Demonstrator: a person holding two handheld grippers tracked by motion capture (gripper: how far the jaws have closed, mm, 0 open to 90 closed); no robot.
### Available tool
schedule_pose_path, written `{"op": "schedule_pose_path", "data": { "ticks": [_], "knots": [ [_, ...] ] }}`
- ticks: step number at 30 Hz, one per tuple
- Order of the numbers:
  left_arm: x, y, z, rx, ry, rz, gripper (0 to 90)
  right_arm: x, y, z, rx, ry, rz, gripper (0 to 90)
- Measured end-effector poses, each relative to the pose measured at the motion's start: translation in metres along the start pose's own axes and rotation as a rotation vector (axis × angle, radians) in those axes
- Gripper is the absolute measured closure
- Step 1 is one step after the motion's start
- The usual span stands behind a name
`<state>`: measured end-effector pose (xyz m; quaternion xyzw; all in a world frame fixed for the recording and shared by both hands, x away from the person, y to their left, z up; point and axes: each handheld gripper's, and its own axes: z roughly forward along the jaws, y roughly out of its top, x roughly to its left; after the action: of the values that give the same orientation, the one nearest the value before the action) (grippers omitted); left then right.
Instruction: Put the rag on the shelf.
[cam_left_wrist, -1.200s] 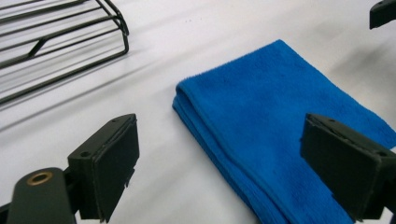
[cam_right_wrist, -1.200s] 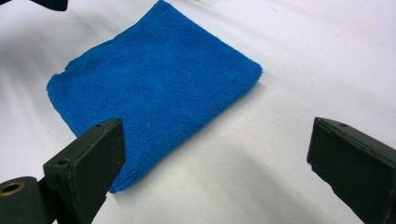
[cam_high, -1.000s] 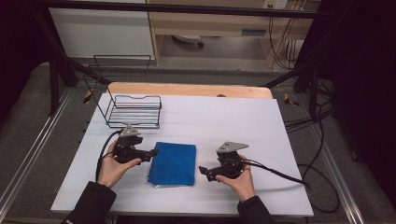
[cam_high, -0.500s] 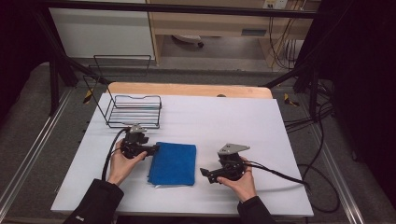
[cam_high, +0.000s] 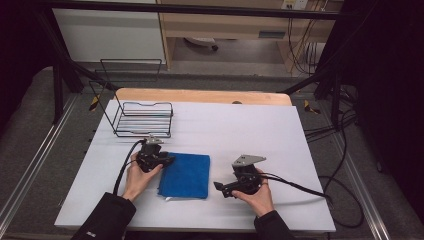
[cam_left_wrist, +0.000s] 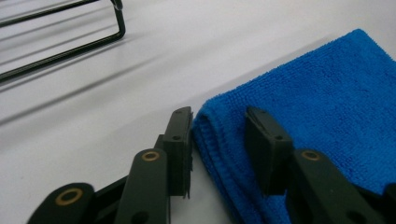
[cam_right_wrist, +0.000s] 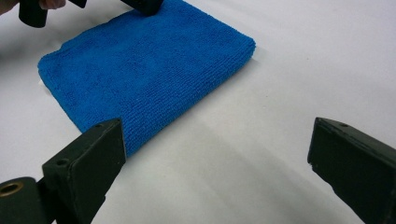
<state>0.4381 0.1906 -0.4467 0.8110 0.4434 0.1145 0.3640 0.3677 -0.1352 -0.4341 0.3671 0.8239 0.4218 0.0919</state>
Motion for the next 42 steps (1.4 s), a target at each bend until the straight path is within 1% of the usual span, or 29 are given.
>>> {"op": "schedule_pose_path", "data": {
  "ticks": [3,5,6,7,8,10,13,16,18,19,21,22,23,24,25,26,27,28,29,30,31,32,33,35,38,39,41,42],
  "knots": [
    [0.001,0.000,0.000,-0.001,-0.007,-0.009,66.8,0.000,0.001,-0.001,0.000,0.006,0.004,5.3],
    [0.001,-0.001,0.000,-0.003,-0.013,-0.009,70.8,0.000,0.001,-0.001,-0.001,0.009,0.006,5.4],
    [0.001,-0.001,0.000,-0.003,-0.020,-0.012,70.8,0.000,0.002,-0.001,0.001,0.012,0.010,5.4],
    [0.001,-0.001,0.000,-0.002,-0.026,-0.015,76.2,-0.001,0.002,-0.001,-0.003,0.015,0.007,5.4],
    [0.000,-0.001,0.000,-0.002,-0.030,-0.015,76.2,-0.001,0.002,-0.001,-0.003,0.015,0.007,5.4],
    [-0.001,-0.001,0.001,-0.002,-0.029,-0.013,79.2,-0.003,0.004,-0.001,-0.006,0.021,0.010,6.1],
    [-0.002,-0.003,0.001,-0.009,-0.025,-0.012,79.9,-0.006,0.007,0.001,-0.018,0.019,0.017,7.1],
    [-0.003,-0.003,0.002,-0.011,-0.017,0.007,80.1,-0.011,0.013,0.002,-0.044,0.013,0.048,7.9],
    [-0.004,-0.004,0.002,-0.017,-0.013,0.028,80.1,-0.012,0.018,0.002,-0.054,-0.003,0.053,8.3],
    [-0.004,-0.004,0.002,-0.017,-0.013,0.028,80.1,-0.012,0.021,0.004,-0.052,-0.009,0.048,9.1],
    [-0.003,-0.004,0.002,-0.019,-0.015,0.029,80.1,-0.013,0.026,0.008,-0.050,-0.007,0.041,11.6],
    [-0.003,-0.004,0.002,-0.020,-0.016,0.031,80.1,-0.013,0.026,0.008,-0.050,-0.007,0.041,11.6],
    [-0.003,-0.005,0.002,-0.020,-0.016,0.034,80.1,-0.013,0.031,0.014,-0.047,-0.005,0.049,12.2],
    [-0.003,-0.005,0.002,-0.020,-0.015,0.037,80.1,-0.013,0.031,0.014,-0.047,-0.005,0.049,12.2],
    [-0.004,-0.005,0.002,-0.020,-0.013,0.039,80.0,-0.014,0.036,0.022,-0.034,-0.007,0.063,13.3],
    [-0.004,-0.005,0.002,-0.020,-0.014,0.041,79.9,-0.014,0.038,0.027,-0.031,-0.013,0.062,14.0],
    [-0.003,-0.005,0.002,-0.021,-0.015,0.042,79.9,-0.014,0.038,0.027,-0.031,-0.013,0.062,14.0],
    [-0.003,-0.005,0.002,-0.022,-0.015,0.042,79.9,-0.015,0.040,0.032,-0.030,-0.019,0.062,14.9],
    [-0.003,-0.005,0.002,-0.023,-0.016,0.043,79.7,-0.016,0.043,0.040,-0.014,-0.035,0.074,16.2],
    [-0.003,-0.005,0.002,-0.024,-0.016,0.045,79.6,-0.017,0.045,0.045,-0.008,-0.041,0.078,17.7],
    [-0.003,-0.005,0.002,-0.025,-0.016,0.046,79.6,-0.017,0.045,0.045,-0.008,-0.041,0.078,17.7],
    [-0.003,-0.006,0.002,-0.028,-0.014,0.048,79.6,-0.019,0.046,0.052,-0.006,-0.064,0.084,21.8],
    [-0.003,-0.006,0.002,-0.028,-0.014,0.048,79.6,-0.019,0.046,0.052,-0.006,-0.064,0.084,21.8],
    [-0.004,-0.006,0.002,-0.029,-0.011,0.052,79.5,-0.022,0.048,0.061,-0.007,-0.084,0.100,26.8],
    [-0.004,-0.006,0.002,-0.030,-0.006,0.058,79.2,-0.023,0.049,0.068,0.005,-0.086,0.108,33.6],
    [-0.004,-0.006,0.002,-0.029,-0.006,0.060,79.2,-0.023,0.049,0.068,0.005,-0.086,0.108,33.6],
    [-0.004,-0.006,0.002,-0.029,-0.007,0.061,79.2,-0.022,0.050,0.073,0.020,-0.092,0.095,38.4],
    [-0.004,-0.006,0.002,-0.030,-0.008,0.059,79.2,-0.021,0.050,0.077,0.021,-0.088,0.092,43.6]
  ]
}}
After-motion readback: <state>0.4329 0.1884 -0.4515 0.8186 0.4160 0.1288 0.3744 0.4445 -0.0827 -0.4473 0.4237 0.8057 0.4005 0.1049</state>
